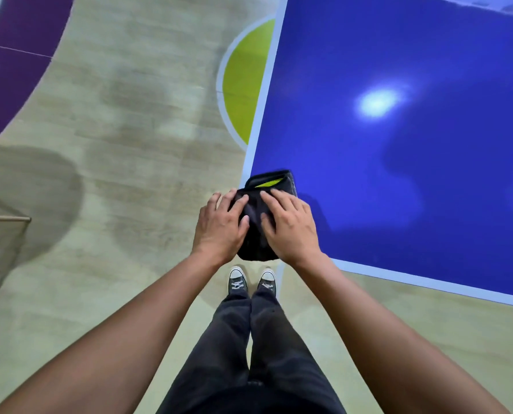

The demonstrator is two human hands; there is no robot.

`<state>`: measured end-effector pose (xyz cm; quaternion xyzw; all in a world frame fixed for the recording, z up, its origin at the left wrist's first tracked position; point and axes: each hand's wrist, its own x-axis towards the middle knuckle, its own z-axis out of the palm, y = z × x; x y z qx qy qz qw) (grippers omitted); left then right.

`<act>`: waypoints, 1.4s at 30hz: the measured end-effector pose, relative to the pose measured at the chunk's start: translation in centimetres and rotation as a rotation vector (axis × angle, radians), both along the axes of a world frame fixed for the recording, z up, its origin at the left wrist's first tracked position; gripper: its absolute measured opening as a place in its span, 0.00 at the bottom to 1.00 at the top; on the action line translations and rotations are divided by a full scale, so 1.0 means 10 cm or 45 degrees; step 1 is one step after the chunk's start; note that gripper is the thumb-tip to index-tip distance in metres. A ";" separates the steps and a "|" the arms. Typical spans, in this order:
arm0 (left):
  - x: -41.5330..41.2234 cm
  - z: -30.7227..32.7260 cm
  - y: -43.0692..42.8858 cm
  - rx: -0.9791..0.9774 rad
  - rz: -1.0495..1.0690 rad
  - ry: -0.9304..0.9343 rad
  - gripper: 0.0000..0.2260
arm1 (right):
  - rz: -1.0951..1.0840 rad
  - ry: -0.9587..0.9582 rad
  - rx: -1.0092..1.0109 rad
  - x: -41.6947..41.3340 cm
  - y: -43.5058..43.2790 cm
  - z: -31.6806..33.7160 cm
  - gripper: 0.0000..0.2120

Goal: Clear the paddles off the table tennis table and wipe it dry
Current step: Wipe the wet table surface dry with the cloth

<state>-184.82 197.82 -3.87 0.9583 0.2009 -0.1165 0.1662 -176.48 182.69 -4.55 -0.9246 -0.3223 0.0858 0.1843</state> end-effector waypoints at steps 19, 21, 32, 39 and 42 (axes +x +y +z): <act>-0.39 0.67 -0.03 0.199 -0.098 -0.058 0.24 | 0.148 0.093 -0.382 0.29 0.24 0.35 0.19; -0.36 0.77 0.09 0.193 -0.053 -0.095 0.22 | 0.065 0.191 -0.289 0.38 0.26 0.43 0.19; -0.05 1.24 1.30 0.220 -0.109 -0.452 0.20 | -0.494 0.330 0.416 0.30 1.11 1.03 0.21; 0.12 1.42 2.15 0.210 -0.265 -0.564 0.19 | -0.625 0.255 0.520 0.29 1.88 1.28 0.23; 0.30 1.45 2.42 0.204 -0.294 -0.609 0.18 | -0.642 0.237 0.545 0.35 2.10 1.36 0.22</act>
